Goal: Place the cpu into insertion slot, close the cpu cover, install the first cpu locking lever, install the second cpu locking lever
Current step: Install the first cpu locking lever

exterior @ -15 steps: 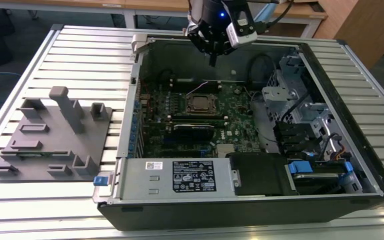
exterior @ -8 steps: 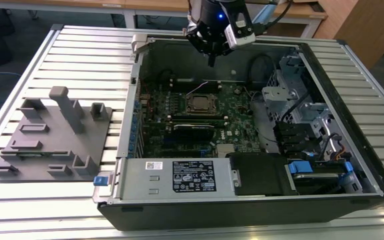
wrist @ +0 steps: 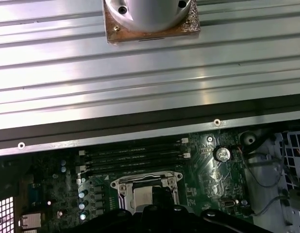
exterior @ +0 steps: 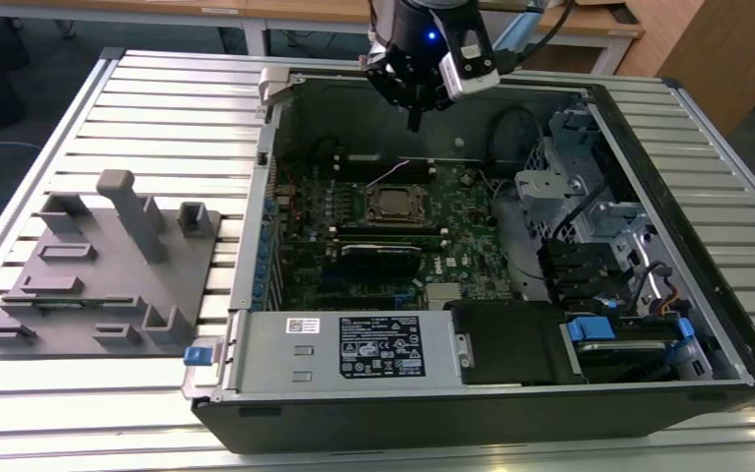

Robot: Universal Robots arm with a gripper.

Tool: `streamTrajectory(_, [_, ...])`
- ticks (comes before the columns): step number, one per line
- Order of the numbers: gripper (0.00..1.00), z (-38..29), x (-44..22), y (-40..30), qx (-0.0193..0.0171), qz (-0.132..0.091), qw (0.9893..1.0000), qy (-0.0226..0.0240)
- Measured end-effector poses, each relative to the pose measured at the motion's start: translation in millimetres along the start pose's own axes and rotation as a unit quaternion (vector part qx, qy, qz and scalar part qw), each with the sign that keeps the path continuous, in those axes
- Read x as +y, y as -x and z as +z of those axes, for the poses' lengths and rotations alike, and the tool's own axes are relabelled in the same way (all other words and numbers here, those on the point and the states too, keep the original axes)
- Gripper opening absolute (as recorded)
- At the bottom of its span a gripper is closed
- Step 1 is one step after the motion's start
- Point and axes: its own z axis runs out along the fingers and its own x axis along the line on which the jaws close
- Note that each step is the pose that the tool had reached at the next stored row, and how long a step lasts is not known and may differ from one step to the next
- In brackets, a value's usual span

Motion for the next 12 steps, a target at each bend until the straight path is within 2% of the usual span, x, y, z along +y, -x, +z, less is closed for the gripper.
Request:
streamTrajectory(2, [0.10, 3.4, -0.6, -0.5, 0.0000, 0.000, 1.0000, 0.0000])
streamTrajectory(6, [0.10, 4.0, -0.7, -0.6, 0.0001, 0.000, 1.0000, 0.0000])
streamTrajectory(8, [0.10, 4.1, -0.8, -0.7, 0.0016, 0.000, 0.9999, 0.0102])
streamTrajectory(9, [0.10, 4.1, -0.8, -0.7, 0.0020, 0.001, 0.9999, 0.0125])
streamTrajectory(12, [0.10, 4.6, -0.9, -0.6, 0.0020, 0.001, 0.9999, 0.0125])
